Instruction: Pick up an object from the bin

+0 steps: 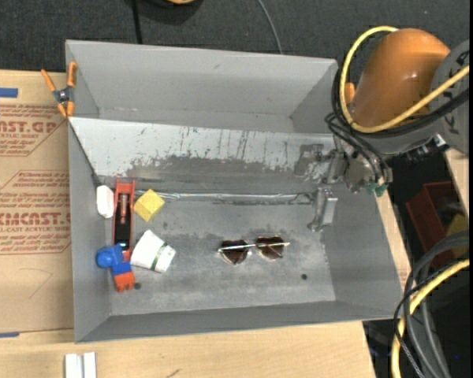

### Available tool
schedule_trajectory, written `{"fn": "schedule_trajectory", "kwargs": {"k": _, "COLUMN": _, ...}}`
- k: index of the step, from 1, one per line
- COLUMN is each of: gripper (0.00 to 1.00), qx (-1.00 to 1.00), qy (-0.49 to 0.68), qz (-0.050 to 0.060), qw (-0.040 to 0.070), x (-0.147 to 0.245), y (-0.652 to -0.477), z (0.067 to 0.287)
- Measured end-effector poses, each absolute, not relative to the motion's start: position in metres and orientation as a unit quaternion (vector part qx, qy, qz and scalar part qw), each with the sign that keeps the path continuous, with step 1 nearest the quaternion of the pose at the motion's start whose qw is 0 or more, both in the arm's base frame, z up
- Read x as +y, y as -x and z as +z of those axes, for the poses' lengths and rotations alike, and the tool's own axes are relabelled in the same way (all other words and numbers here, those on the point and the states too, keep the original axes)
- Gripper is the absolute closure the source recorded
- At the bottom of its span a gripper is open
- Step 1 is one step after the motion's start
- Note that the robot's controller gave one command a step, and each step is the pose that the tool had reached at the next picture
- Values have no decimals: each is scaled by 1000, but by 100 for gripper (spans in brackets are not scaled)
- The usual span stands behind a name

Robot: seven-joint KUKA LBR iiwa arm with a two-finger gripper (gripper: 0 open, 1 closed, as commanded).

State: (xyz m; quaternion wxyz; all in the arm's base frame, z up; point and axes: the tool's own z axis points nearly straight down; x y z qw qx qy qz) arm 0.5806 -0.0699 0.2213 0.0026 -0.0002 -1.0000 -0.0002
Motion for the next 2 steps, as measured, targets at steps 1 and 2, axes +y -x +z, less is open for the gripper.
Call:
{"fn": "schedule_trajectory", "kwargs": {"k": 1, "gripper": 0, "qx": -1000, "qy": 0, "qz": 0, "qw": -1, "x": -70, "y": -582, "z": 226}}
{"fn": "schedule_trajectory", "kwargs": {"k": 2, "gripper": 0, "qx": -1000, "qy": 6, "qz": 1, "qw": -5, "x": -61, "y": -573, "z": 192}}
